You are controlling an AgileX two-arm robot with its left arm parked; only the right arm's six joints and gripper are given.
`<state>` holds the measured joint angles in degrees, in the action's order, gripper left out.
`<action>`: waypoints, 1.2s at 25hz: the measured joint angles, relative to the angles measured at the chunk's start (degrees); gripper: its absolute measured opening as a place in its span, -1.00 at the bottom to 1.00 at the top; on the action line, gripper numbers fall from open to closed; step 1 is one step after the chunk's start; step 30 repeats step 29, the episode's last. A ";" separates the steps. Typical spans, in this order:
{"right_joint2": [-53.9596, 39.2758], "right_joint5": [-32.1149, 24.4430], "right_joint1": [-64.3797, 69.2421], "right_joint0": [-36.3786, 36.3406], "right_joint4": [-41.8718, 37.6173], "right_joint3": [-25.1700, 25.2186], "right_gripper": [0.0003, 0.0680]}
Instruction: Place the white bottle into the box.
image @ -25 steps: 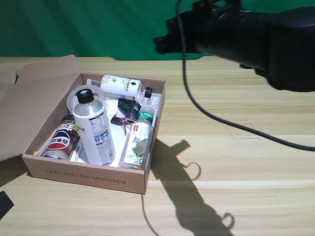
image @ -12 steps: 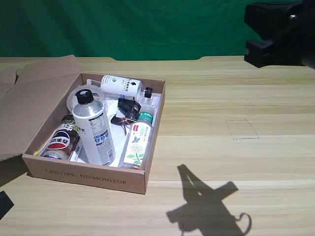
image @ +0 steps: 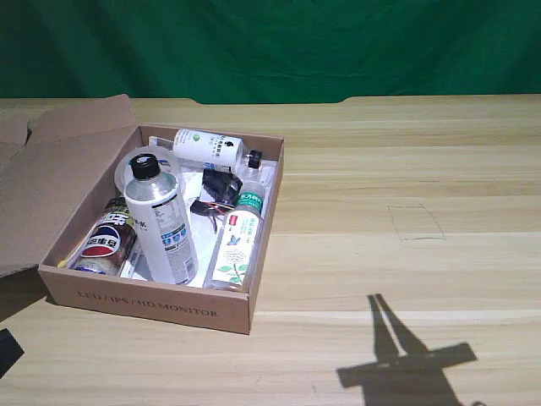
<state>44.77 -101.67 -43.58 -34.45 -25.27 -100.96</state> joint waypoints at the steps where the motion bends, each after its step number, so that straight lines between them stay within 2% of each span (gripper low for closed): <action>1: -1.10 -0.47 0.00 0.00 -1.29 0.93 -1.00; 4: -3.91 -0.97 0.11 0.00 -2.10 5.23 -1.00; 7: -6.44 -1.04 0.93 1.19 -1.52 7.32 -1.00; 14: -15.76 -1.09 9.05 22.81 20.40 9.84 -1.00; 16: -18.44 -1.09 12.67 25.77 22.21 10.21 -1.00; 21: -24.79 -1.09 20.05 28.28 22.16 10.20 -1.00; 30: -34.98 -1.09 30.49 28.53 22.16 10.14 -1.00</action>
